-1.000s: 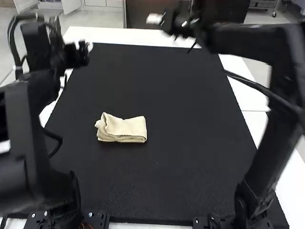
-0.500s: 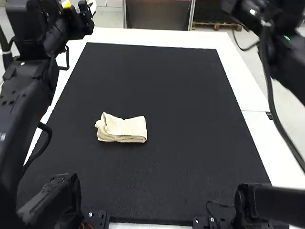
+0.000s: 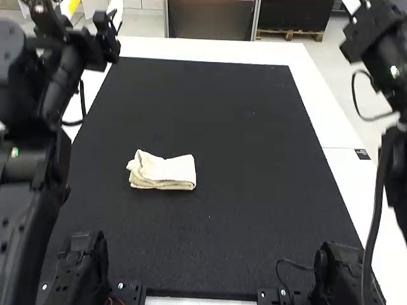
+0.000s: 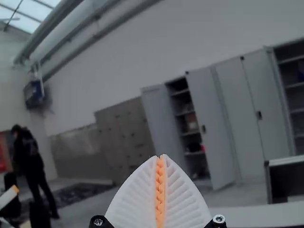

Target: Fold the towel.

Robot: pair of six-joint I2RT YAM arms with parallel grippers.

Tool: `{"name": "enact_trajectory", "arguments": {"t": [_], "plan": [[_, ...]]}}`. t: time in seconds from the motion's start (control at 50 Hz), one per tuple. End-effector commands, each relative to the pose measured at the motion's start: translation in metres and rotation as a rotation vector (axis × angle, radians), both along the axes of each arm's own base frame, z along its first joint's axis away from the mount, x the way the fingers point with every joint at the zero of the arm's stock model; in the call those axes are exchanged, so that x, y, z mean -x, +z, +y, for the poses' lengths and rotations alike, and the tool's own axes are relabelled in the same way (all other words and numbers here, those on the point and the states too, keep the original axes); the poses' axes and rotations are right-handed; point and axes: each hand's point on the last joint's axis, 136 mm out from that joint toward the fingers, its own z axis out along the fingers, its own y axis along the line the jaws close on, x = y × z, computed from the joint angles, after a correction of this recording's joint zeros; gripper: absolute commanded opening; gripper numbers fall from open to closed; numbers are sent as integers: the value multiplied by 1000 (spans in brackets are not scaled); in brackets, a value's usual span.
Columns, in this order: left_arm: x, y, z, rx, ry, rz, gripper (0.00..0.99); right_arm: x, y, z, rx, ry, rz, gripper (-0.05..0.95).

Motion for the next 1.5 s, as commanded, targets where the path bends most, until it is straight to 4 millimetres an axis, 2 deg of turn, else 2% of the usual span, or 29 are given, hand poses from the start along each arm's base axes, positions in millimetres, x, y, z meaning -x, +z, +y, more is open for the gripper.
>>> {"name": "enact_trajectory", "arguments": {"t": [0.0,0.12,0.32,0.4,0.44,0.5,0.52,0.58,0.6,0.62,0.7,0.78,0.96,1.06,1.1,1.12,1.26,1.38,1.42,1.48], "plan": [[18,2,-3,14,-5,-51,939,21,-7,1,-36,23,-11,-8],[34,-1,-4,22,-8,-95,941,37,-18,2,-43,26,-35,-8],[56,-17,0,9,49,-177,948,61,-33,3,-57,14,-94,13],[51,-26,2,-7,63,-178,961,68,-34,-2,-77,-18,-128,85],[49,-29,3,-12,71,-180,961,62,-38,-4,-79,-26,-103,128],[48,-30,5,-53,106,-190,961,59,-36,-11,-76,-86,-126,287],[47,-31,6,-78,124,-197,961,57,-34,-15,-57,-136,-149,459],[50,-28,4,-124,139,-239,961,54,-31,-26,-35,-238,-194,887],[51,-28,0,-149,129,-253,961,54,-31,-28,-4,-276,-218,938],[53,-27,-5,-194,124,-278,961,51,-33,-30,58,-327,-252,923],[52,-32,-10,-310,158,-308,961,38,-42,-47,110,-482,-288,923],[49,-41,-17,-425,177,-337,957,25,-59,-51,173,-538,-308,923],[35,-71,-12,-525,254,-368,902,-8,-110,-59,257,-589,-252,923],[25,-93,3,-487,321,-344,892,-23,-139,-60,266,-575,-190,921],[19,-103,7,-474,335,-318,890,-28,-149,-64,240,-578,-154,921],[10,-116,11,-469,331,-255,892,-31,-155,-68,225,-588,-134,923],[-16,-161,18,-447,292,-26,892,-46,-184,-76,193,-590,5,923],[-26,-195,13,-402,203,117,907,-56,-209,-96,161,-680,111,923],[-27,-204,10,-362,160,160,970,-61,-225,-103,154,-707,171,921],[-29,-214,6,-342,125,204,972,-65,-245,-113,149,-751,242,923]]}}
